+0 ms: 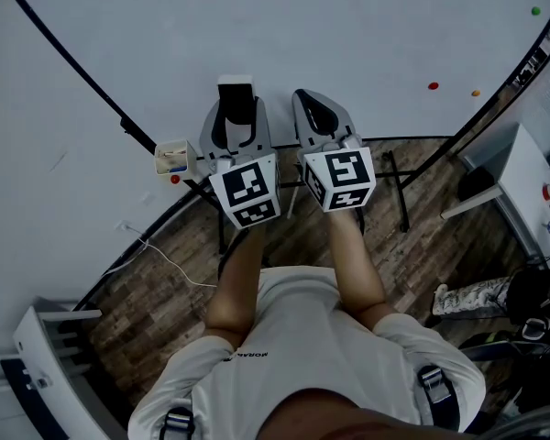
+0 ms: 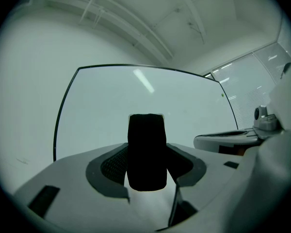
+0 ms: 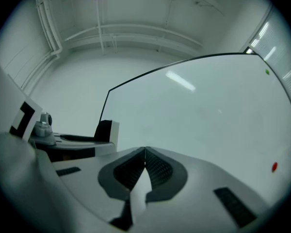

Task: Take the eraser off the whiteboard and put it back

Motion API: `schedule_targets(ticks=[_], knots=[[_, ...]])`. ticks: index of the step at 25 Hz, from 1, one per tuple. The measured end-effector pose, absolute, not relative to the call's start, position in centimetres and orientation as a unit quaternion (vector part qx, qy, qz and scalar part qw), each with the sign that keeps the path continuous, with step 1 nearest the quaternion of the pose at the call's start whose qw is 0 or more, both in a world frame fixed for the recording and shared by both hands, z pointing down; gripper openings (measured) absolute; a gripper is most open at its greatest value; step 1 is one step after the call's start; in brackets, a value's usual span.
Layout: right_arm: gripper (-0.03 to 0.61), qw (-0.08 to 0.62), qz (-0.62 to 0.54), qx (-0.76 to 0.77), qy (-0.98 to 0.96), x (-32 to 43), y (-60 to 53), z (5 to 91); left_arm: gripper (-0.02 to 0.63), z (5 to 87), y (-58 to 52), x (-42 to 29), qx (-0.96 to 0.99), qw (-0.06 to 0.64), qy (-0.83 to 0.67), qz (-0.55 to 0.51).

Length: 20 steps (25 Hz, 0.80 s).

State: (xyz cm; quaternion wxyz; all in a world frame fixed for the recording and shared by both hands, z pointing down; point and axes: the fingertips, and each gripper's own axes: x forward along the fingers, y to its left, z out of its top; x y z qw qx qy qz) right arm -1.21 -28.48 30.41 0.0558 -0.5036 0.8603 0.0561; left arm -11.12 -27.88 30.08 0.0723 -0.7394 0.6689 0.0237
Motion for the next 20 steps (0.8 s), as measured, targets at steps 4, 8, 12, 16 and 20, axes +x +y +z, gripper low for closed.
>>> schedule_targets(ticks=[4, 8, 12, 16, 20], knots=[[0.013, 0.055, 0.056, -0.503, 0.861, -1.28, -28.45, 30.43, 0.222, 30.11, -27.90, -11.16, -0.739, 0.071, 0.669, 0.022], [0.014, 0.055, 0.055, -0.503, 0.861, -1.30, -28.51, 30.39, 0.222, 30.07, -27.95, -11.28, -0.738, 0.070, 0.671, 0.021], [0.014, 0.055, 0.056, -0.502, 0.861, -1.24, -28.43, 30.35, 0.222, 29.87, -27.87, -11.20, -0.737, 0.070, 0.671, 0.026], [0.014, 0.056, 0.056, -0.502, 0.861, -1.33, -28.54, 30.46, 0.222, 29.79, -28.09, -11.52, -0.735, 0.066, 0.674, 0.033], [0.014, 0.057, 0.056, -0.502, 0.861, -1.39, -28.49, 30.51, 0.222, 29.93, -28.33, -11.92, -0.731, 0.061, 0.679, 0.030]])
